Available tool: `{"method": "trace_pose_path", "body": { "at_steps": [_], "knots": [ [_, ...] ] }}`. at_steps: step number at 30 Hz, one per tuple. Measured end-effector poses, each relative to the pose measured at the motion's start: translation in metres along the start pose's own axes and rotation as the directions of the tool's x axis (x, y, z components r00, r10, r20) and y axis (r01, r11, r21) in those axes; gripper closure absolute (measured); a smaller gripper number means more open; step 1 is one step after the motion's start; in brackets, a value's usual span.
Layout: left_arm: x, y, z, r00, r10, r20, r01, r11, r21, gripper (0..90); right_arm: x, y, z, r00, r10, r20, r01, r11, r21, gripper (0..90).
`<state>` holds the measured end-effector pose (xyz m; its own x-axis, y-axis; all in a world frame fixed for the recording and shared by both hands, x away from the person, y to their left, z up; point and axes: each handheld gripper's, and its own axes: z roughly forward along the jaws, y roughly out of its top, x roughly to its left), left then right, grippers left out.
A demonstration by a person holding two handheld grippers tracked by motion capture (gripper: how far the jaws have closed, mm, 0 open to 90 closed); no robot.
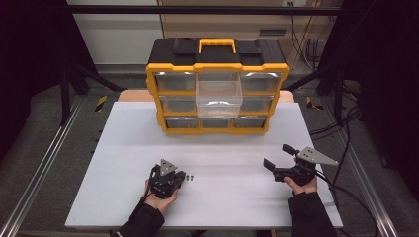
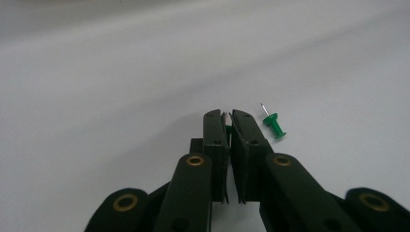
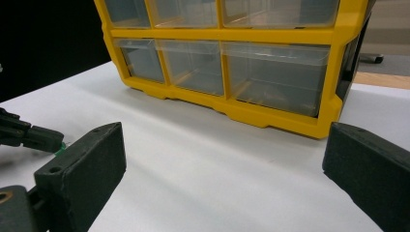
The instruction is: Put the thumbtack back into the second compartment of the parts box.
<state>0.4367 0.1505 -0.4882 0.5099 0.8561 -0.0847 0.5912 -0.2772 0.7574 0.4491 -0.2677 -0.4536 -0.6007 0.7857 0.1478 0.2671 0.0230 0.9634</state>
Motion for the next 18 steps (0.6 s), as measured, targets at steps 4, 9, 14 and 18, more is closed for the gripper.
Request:
{"method": "trace_pose_path", "body": {
  "at_steps": [4,9,14,18],
  "knots": [
    [0.001,0.001,-0.002,0.9999,-0.002,0.014,0.002,1.0,-0.005,85.0,0.0,0.0,0.0,1.0,0.001,-0.003,-0.001,1.0,-0.001,1.9],
    [0.003,0.005,-0.009,0.9997,-0.001,0.025,0.002,0.9996,-0.028,85.1,0.0,0.0,0.0,1.0,0.003,-0.007,-0.003,1.0,0.003,1.9],
    [0.007,0.011,-0.019,0.999,-0.01,0.045,0.012,0.9984,-0.055,85.1,0.0,0.0,0.0,1.0,0.002,-0.007,-0.002,1.0,0.0,1.9],
    [0.011,0.016,-0.029,0.998,-0.016,0.061,0.021,0.9964,-0.082,85.2,0.0,0.0,0.0,1.0,0.001,-0.008,-0.001,1.0,0.002,1.9]
  ]
}}
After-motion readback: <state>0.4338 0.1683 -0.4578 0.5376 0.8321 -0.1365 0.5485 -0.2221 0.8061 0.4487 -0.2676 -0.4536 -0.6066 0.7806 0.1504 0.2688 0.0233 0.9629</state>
